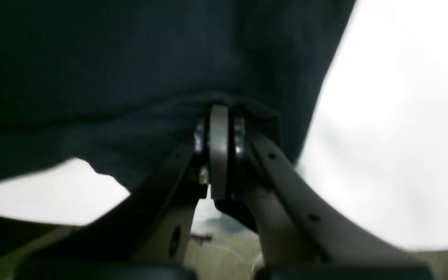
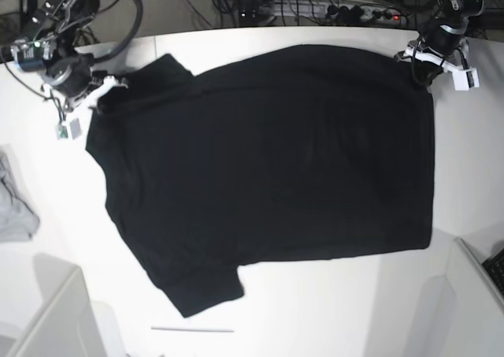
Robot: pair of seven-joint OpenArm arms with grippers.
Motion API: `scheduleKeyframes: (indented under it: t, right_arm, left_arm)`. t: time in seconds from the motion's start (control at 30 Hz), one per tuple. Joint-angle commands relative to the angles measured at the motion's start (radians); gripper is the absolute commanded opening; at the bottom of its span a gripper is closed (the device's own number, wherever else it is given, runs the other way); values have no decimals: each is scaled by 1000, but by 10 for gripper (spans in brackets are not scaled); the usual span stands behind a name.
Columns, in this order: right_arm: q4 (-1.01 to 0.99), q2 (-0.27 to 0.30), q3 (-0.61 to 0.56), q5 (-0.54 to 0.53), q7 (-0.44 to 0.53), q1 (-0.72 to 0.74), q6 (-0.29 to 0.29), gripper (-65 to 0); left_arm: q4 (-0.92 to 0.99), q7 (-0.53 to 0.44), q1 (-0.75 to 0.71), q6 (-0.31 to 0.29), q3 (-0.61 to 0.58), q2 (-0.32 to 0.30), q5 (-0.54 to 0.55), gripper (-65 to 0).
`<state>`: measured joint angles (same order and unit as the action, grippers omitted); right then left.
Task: Fold the T-shirt properly
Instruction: 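Pull both shoulder corners apart to straighten the shirt, then lift the sleeve with the right gripper and fold it onto the body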
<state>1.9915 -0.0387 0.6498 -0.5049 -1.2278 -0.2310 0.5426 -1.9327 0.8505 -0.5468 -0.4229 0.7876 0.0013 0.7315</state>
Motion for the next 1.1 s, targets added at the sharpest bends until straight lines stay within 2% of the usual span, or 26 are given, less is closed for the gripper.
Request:
scheduleKeyframes:
  t: [0.0, 0.13, 0.23, 0.3, 0.47, 0.63, 0.8, 0.9, 1.07]
  right_arm:
    - [15, 9, -12, -10, 0, 17, 3, -650]
    - [13, 30, -123, -8, -2, 35, -14, -650]
    - [12, 32, -181, -8, 0, 61, -79, -650]
    - [7, 32, -209, -8, 0, 78, -102, -650]
    - [-36, 33, -238, -7, -5, 149, -103, -650]
    - [-133, 35, -239, -7, -5, 210, -103, -650]
    - [-223, 35, -241, -5, 0, 266, -103, -650]
    - [-265, 59, -247, -5, 0, 301, -103, -650]
    - [-315, 93, -279, -5, 6, 358, -103, -650]
  left_arm:
    - [-15, -21, 4, -8, 19, 6, 17, -650]
    - [-14, -21, 27, -8, 59, 26, 17, -650]
    - [-9, -21, 35, -6, 83, 27, 17, -650]
    - [-9, -21, 37, -6, 85, 29, 17, -650]
    - [-9, -21, 70, -1, 100, 64, 12, -650]
    - [-7, -21, 100, 89, 125, 79, 13, -650]
    - [-7, -21, 136, 97, 128, 81, 7, -650]
    - [-7, -21, 147, 152, 128, 82, 15, -650]
    - [-7, -21, 170, 172, 128, 84, 15, -650]
